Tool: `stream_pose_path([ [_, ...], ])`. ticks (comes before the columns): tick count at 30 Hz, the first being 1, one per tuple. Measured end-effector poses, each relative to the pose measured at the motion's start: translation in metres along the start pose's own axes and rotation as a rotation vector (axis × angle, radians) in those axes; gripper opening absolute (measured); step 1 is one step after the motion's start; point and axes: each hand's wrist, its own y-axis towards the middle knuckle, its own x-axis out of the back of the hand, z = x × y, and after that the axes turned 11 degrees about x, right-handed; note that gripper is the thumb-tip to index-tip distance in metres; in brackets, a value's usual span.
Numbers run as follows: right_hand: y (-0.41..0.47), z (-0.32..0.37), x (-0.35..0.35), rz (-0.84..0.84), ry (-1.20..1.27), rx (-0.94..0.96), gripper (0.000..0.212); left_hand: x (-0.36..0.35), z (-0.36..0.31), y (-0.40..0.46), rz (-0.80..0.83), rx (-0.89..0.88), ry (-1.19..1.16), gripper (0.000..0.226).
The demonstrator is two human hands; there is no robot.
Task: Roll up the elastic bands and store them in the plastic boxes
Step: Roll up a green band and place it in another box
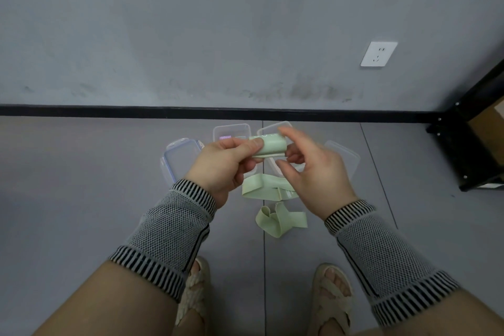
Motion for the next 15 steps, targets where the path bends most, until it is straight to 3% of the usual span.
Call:
stream_pose_path([
  [6, -0.002, -0.008, 0.003, -0.102, -0.067, 0.142, 0.037, 0.003, 0.0, -0.004, 0.037, 0.048, 0.035, 0.009],
  [10, -0.001, -0.012, 0.009, -0.026, -0.096, 0.179, 0.035, 0.003, 0.005, -0.003, 0.07, 0.071, 0.071, 0.013],
  [15, 0.012, -0.044, 0.009, 0.053, -0.075, 0.019, 0.033, 0.0, 0.005, 0.024, -0.021, 0.042, 0.264, 0.032],
])
